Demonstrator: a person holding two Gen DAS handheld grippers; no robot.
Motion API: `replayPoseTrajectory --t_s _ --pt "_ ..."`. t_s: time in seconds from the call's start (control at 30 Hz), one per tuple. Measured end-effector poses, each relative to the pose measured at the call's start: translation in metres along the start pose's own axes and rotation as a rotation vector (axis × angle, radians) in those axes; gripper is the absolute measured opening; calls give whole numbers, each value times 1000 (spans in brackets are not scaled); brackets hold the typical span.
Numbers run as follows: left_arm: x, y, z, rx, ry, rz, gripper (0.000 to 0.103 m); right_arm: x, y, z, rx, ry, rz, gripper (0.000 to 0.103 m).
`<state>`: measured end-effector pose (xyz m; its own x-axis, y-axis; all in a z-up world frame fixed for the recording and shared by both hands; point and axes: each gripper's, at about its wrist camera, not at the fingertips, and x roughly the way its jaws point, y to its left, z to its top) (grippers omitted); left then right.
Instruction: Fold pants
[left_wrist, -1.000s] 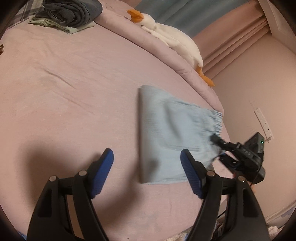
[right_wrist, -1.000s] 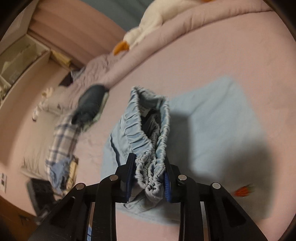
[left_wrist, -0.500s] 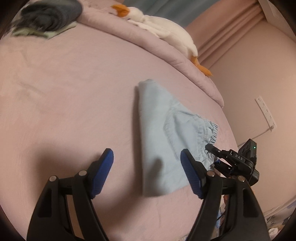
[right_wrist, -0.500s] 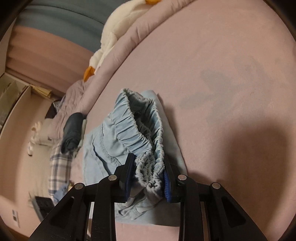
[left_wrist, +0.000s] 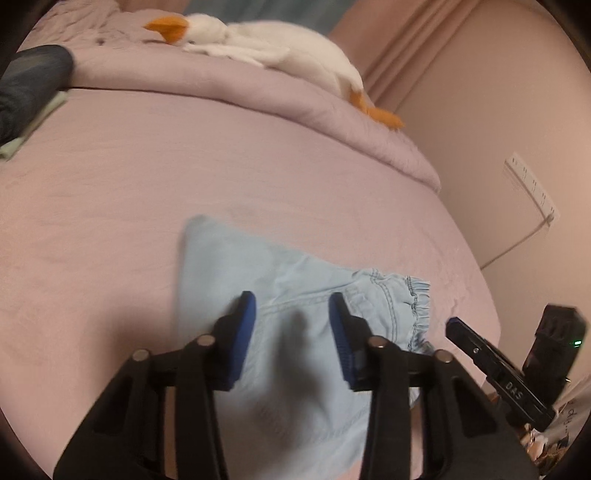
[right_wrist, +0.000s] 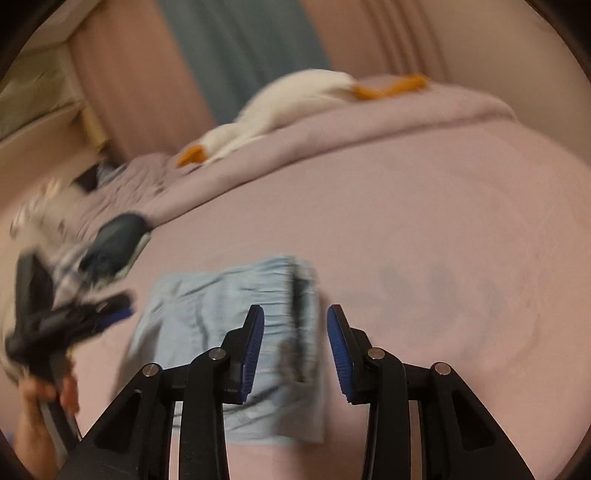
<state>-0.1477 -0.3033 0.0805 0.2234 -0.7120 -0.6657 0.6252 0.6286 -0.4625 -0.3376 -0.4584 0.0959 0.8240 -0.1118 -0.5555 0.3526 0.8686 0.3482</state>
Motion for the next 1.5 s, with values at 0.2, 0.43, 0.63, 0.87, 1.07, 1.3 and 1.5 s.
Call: replayPoseTrajectory --t_s 0.2,0.43,0.63,0.87,1.07,1.3,1.5 --pt "62 -29 4 138 135 24 36 49 17 24 -61 22 -3 20" --pt "87 -20 10 122 218 3 39 79 -23 0 -12 106 23 14" --pt "71 -21 7 85 173 -19 38 43 -8 0 -27 72 68 14" --pt "12 -12 -34 69 41 -71 38 25 16 -47 -231 96 33 14" --pt "3 5 -91 71 55 -31 35 37 22 -60 -237 77 8 14" --pt "-40 14 -108 41 18 -59 36 26 25 -42 -197 138 20 14" --pt "-48 36 -120 -31 16 -83 36 21 46 -22 -184 120 167 15"
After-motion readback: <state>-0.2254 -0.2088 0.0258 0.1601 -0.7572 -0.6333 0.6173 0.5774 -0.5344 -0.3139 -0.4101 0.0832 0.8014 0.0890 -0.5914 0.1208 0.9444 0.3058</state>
